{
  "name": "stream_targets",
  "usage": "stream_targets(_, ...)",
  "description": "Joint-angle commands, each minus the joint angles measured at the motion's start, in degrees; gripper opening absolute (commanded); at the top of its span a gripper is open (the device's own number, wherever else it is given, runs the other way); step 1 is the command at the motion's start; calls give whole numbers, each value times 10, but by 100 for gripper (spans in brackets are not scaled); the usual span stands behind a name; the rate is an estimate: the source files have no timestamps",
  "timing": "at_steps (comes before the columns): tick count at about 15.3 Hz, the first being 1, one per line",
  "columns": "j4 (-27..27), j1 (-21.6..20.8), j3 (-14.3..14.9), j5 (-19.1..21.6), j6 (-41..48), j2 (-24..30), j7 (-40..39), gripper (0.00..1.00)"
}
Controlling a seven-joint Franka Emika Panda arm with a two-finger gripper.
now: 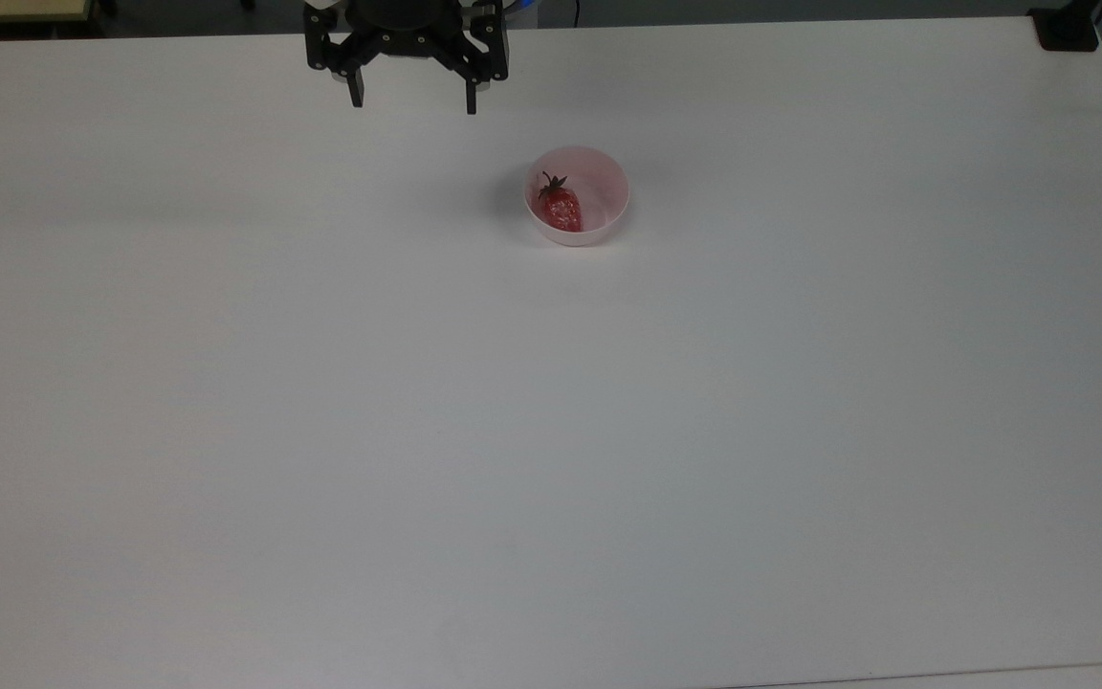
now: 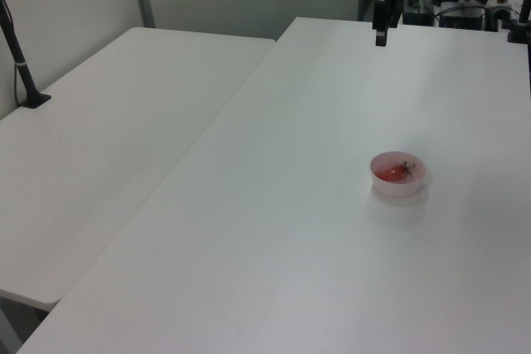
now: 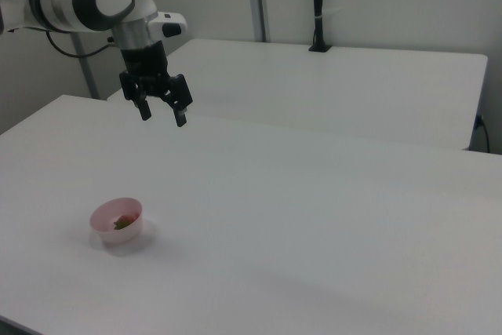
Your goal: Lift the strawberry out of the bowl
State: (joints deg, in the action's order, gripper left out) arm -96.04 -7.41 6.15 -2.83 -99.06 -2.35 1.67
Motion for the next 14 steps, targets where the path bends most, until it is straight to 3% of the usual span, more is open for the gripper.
stream_targets(1, 2, -4, -3, -7, 15, 0, -2, 100)
stream_targets(6, -56, -44, -4, -26, 8, -9, -4, 100)
stream_targets(11, -109, -114, -2, -27, -25, -57, -6, 99)
stream_targets(14, -143, -143, -2, -34, -89, -81, -56, 82)
